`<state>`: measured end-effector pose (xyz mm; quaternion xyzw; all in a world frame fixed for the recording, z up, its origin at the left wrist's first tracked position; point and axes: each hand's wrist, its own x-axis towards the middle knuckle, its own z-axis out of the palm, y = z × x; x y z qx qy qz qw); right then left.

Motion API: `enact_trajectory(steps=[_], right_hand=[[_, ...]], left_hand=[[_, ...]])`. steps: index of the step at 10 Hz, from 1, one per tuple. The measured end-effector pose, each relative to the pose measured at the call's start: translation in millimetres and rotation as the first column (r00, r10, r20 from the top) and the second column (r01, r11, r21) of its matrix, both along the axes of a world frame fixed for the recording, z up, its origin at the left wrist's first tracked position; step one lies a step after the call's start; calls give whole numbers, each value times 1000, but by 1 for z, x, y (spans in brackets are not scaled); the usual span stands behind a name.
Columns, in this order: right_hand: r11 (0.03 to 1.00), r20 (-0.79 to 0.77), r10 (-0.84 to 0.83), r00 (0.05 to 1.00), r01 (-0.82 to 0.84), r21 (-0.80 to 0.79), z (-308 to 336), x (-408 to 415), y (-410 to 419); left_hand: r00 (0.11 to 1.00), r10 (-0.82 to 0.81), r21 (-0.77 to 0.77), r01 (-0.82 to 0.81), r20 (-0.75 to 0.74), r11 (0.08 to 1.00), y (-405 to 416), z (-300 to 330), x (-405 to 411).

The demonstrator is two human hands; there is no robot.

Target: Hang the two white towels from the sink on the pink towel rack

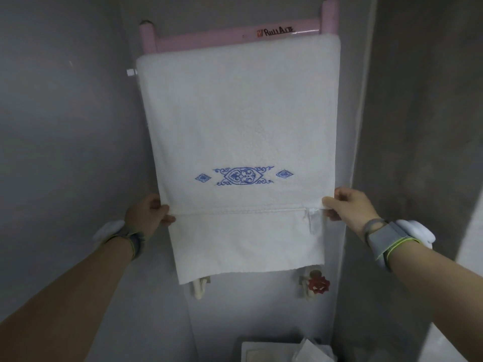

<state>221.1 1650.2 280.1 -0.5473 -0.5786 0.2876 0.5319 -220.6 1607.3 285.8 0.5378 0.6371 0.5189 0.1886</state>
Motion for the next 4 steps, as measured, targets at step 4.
enact_trajectory(steps=[4], right_hand=[[878, 103, -280, 955, 211, 429, 58, 0, -66]], left_hand=[[986, 97, 31, -103, 136, 994, -34, -19, 4]])
